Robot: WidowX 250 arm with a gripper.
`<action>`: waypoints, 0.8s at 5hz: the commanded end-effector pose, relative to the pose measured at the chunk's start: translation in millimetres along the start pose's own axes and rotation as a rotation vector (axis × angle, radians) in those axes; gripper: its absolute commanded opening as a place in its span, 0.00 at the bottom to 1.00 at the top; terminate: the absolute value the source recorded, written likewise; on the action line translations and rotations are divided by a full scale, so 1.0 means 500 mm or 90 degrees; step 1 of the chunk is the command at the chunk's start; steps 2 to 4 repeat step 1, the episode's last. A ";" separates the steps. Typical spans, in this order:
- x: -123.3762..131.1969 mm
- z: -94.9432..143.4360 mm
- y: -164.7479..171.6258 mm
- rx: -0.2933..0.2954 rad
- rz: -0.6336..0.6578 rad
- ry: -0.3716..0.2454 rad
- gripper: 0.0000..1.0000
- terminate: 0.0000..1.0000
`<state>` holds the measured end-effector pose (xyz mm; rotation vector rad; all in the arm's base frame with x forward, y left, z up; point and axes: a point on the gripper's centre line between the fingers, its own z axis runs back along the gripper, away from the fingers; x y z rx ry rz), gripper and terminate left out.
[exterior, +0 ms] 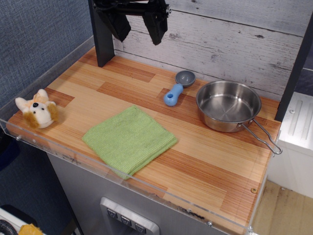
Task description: Move blue spoon to just left of metal pot
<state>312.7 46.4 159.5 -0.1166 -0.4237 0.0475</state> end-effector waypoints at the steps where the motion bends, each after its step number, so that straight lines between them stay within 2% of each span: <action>1: -0.016 0.025 -0.018 0.002 -0.005 -0.021 1.00 1.00; 4: -0.016 0.025 -0.018 0.002 -0.005 -0.021 1.00 1.00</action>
